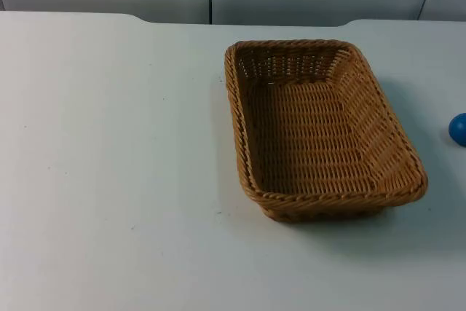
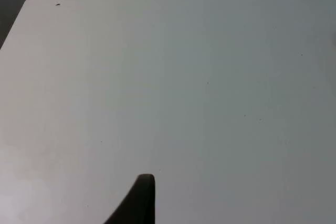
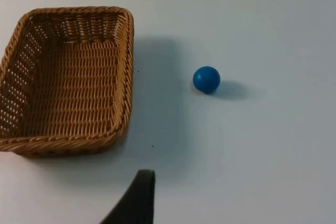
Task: Pick up the basket with the left hand and place the ball into the basket with the right hand.
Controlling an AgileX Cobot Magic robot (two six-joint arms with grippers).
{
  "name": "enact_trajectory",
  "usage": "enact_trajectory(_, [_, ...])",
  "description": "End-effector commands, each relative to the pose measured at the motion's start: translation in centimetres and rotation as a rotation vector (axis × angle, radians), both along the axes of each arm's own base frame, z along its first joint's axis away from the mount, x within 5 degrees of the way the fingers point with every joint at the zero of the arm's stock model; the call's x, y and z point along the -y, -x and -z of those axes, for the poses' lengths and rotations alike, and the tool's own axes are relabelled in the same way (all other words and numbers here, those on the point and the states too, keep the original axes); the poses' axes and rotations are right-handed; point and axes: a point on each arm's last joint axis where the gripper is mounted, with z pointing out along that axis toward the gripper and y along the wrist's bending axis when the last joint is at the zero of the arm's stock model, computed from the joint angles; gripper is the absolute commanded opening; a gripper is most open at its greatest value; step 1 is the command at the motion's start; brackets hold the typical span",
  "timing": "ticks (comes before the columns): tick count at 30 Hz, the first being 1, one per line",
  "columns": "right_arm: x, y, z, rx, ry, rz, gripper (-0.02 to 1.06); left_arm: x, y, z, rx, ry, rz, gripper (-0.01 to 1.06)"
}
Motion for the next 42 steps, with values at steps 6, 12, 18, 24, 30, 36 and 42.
enact_trajectory(6, [0.0, 0.0, 0.1, 0.004, -0.002, 0.009, 1.01, -0.1, 0.0, 0.1, 0.007, -0.002, -0.004, 1.02])
enact_trajectory(12, [0.0, 0.0, 0.1, 0.003, -0.045, 0.031, 1.01, -0.1, 0.0, 0.1, 0.007, -0.002, -0.004, 1.02])
enact_trajectory(18, [0.0, 0.2, -0.7, 0.04, -0.042, 0.031, 1.01, -0.3, 0.3, -1.4, 0.101, -0.026, -0.018, 1.02])
enact_trajectory(24, [0.1, 1.1, -2.7, 0.132, -0.016, 0.047, 1.01, -0.3, 1.1, -4.9, 0.307, -0.007, -0.025, 1.02])
enact_trajectory(30, [-0.6, -0.4, -5.1, 0.143, -0.036, -0.055, 1.01, -0.1, -0.6, -6.8, 0.278, -0.015, 0.004, 1.02])
enact_trajectory(36, [0.1, -2.9, -8.1, 0.243, 0.032, -0.038, 1.01, -0.1, -2.8, -8.7, 0.354, 0.068, -0.023, 1.02])
enact_trajectory(42, [0.9, -7.2, -9.1, 0.134, 0.073, 0.005, 1.01, 0.1, -7.9, -8.7, 0.248, 0.075, 0.013, 1.02])
